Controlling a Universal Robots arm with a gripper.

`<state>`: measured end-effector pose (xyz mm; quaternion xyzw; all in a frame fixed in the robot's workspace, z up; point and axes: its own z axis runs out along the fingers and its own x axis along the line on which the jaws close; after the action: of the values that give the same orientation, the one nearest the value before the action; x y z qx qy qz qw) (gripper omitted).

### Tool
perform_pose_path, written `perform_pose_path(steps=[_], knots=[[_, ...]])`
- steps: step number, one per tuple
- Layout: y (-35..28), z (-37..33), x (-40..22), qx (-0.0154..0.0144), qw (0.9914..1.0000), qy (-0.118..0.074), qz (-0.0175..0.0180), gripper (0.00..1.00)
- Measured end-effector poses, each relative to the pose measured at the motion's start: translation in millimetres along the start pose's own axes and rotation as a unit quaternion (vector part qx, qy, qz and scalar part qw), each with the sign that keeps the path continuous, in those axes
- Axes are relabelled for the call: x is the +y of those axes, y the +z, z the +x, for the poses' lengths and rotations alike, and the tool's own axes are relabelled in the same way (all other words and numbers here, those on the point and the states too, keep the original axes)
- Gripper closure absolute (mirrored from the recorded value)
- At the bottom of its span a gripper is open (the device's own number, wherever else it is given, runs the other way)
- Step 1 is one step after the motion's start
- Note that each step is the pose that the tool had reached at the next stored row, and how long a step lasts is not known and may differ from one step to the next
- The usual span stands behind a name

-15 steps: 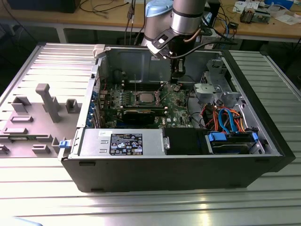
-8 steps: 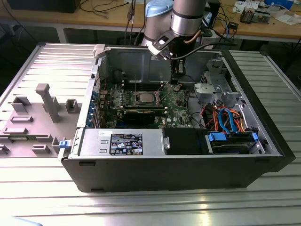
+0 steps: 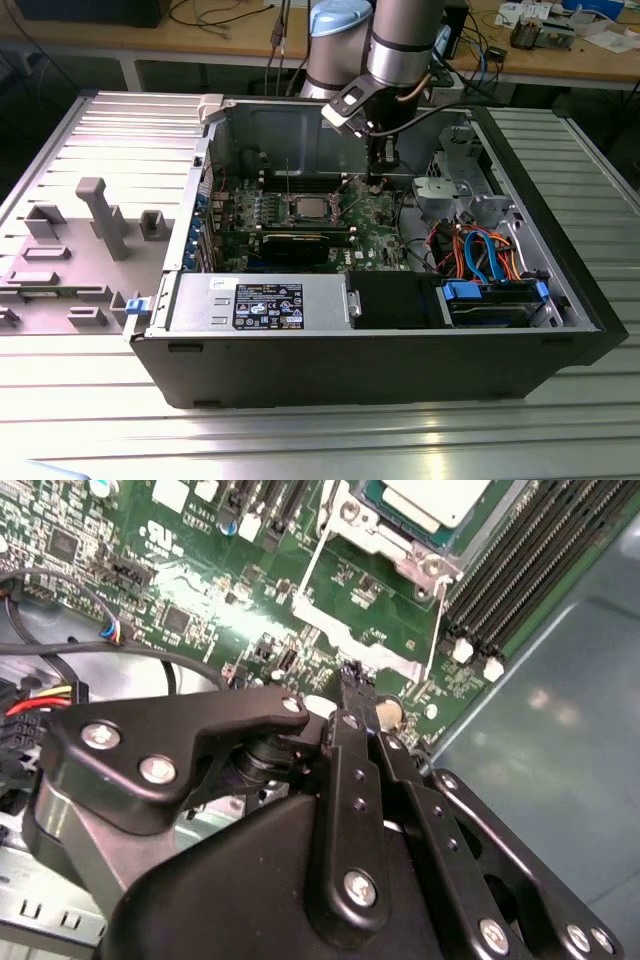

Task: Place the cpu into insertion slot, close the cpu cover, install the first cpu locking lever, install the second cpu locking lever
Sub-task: 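Close the cpu cover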

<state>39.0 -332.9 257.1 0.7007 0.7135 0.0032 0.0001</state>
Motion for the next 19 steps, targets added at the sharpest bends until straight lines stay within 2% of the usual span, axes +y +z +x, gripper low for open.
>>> perform_pose_path(steps=[2,5,6,9,10,11,19], knots=[[0.4,0.0,0.4,-0.0001,1.00000,-0.002,0.0002,0.89],[1.5,-0.1,4.6,0.0000,1.00000,-0.003,0.0011,0.89],[1.5,-0.1,7.4,0.0000,0.99999,-0.003,0.0029,0.89],[5.7,-0.1,5.0,0.0000,0.99999,-0.003,0.0029,0.89],[5.9,-0.1,0.8,-0.0001,0.99999,-0.004,0.0029,0.89],[5.9,-0.1,-0.3,0.0000,0.99999,-0.004,0.0029,0.89],[6.0,0.0,-1.4,0.0001,0.99999,-0.004,0.0029,0.89]])
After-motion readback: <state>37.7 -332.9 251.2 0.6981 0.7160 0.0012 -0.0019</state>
